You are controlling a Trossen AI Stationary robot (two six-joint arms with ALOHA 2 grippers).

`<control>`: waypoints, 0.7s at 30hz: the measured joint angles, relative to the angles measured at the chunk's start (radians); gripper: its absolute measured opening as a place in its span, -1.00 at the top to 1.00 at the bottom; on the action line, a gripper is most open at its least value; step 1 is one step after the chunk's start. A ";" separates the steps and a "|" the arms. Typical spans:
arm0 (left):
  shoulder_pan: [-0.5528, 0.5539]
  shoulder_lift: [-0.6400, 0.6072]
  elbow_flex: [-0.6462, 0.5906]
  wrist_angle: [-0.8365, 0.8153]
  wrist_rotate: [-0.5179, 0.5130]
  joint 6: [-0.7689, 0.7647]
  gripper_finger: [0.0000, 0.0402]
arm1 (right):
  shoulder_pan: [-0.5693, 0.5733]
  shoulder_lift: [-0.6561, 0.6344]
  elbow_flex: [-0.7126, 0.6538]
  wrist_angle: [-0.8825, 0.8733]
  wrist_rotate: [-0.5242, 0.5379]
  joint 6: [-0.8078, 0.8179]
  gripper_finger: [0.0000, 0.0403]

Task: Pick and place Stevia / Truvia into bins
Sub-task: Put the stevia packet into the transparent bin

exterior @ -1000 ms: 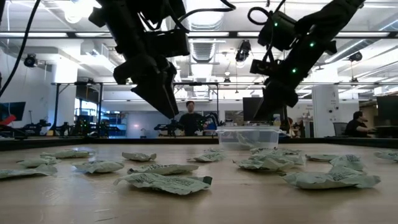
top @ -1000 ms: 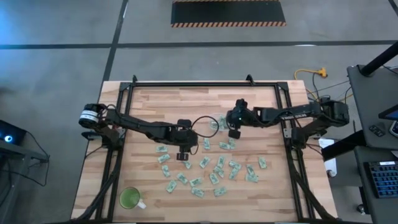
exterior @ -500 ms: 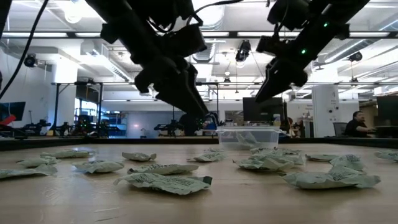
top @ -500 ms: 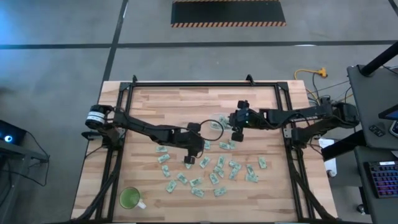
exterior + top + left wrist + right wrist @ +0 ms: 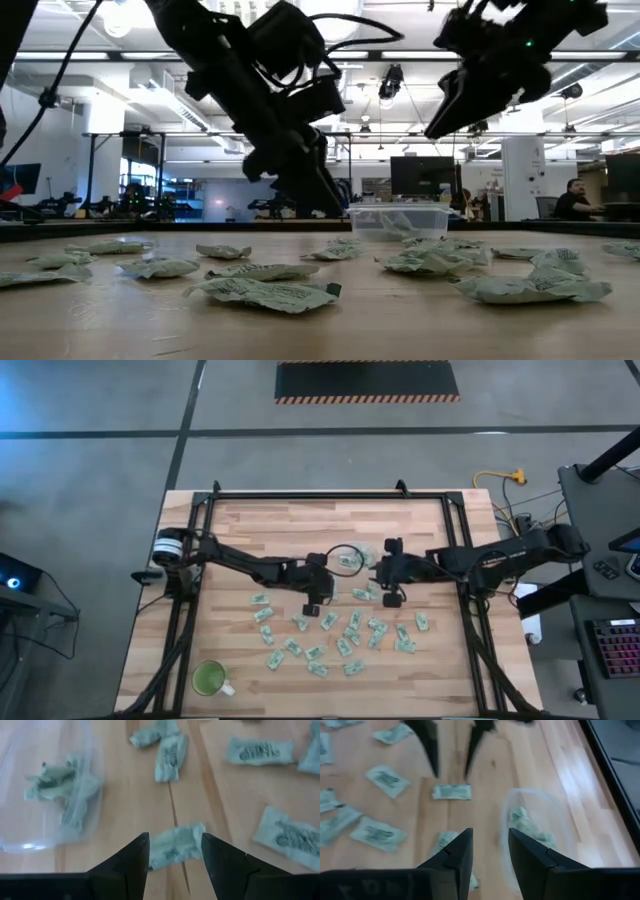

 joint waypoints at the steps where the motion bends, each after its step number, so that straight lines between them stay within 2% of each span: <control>1: 0.004 0.002 -0.001 -0.007 0.010 0.000 0.18 | 0.011 0.000 0.000 0.001 0.000 0.003 0.44; 9: 0.019 0.050 0.001 0.021 0.066 0.000 0.18 | 0.072 0.000 0.000 0.000 0.000 0.041 0.46; 21: 0.020 0.078 0.002 0.039 0.068 0.000 0.19 | 0.100 0.000 0.000 -0.006 0.002 0.052 0.52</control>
